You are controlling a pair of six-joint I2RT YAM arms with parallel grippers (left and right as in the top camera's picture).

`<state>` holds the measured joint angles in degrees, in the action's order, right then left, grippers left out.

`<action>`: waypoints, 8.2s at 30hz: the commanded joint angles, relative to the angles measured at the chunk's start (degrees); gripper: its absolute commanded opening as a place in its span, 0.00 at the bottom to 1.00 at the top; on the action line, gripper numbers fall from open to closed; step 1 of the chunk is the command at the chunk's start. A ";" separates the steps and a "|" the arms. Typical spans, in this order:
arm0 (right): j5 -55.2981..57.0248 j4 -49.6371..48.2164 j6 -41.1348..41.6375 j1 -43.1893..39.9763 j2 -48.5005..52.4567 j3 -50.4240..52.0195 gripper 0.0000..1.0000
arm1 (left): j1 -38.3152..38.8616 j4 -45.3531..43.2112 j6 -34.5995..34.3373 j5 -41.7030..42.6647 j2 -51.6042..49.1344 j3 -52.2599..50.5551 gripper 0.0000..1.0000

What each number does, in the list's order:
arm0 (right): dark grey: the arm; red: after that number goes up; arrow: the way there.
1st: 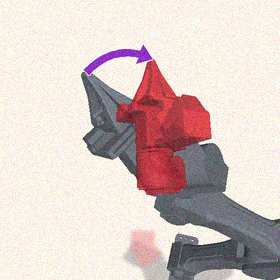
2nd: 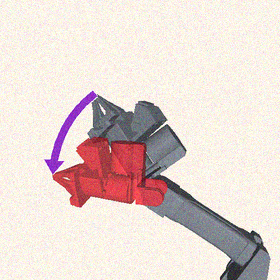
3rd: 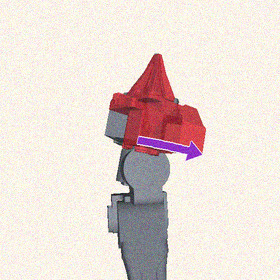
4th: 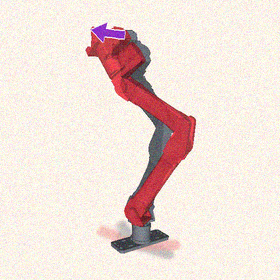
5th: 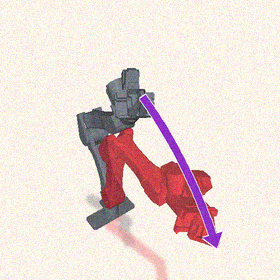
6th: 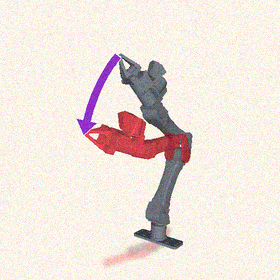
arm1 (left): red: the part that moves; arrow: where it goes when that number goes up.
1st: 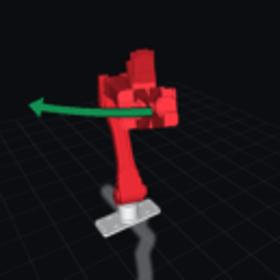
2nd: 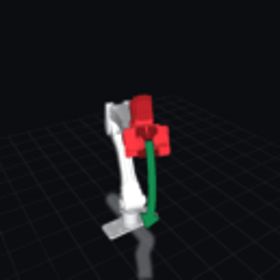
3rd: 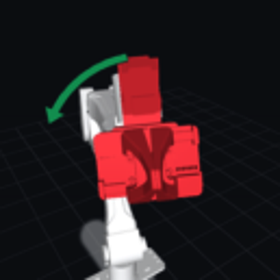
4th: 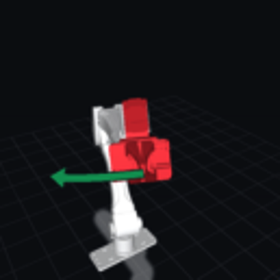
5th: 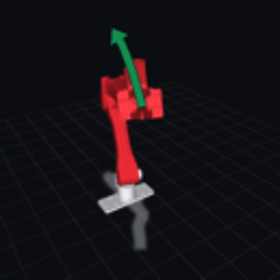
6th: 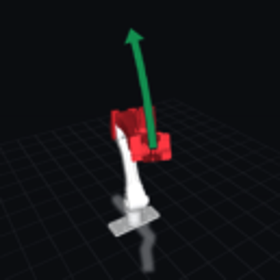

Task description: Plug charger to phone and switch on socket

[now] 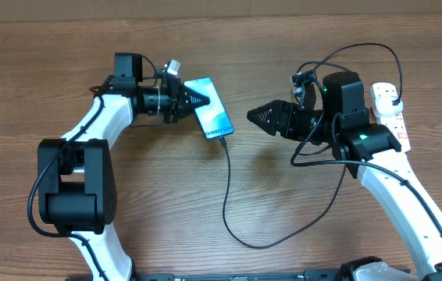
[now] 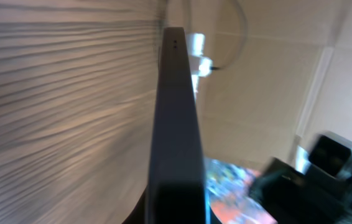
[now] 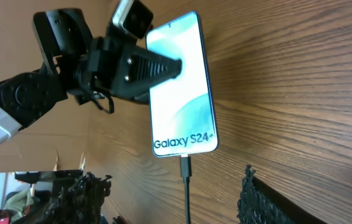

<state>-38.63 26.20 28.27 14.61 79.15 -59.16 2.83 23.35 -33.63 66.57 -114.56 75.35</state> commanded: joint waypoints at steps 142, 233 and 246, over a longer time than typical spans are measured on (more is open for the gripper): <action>4.13 19.56 -5.33 -50.34 6.21 -8.09 0.04 | 0.94 52.74 33.22 -40.19 23.69 36.79 1.00; -4.52 -16.41 10.99 -54.03 39.93 -8.09 0.04 | 0.94 52.74 33.22 -40.19 23.67 36.79 1.00; -0.13 -11.28 10.99 -50.07 39.93 -7.98 0.04 | 0.94 52.74 33.22 -40.19 23.67 36.79 1.00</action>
<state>-39.94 12.93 39.22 -39.22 118.04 -67.81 3.66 75.92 -0.47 26.72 -91.20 111.96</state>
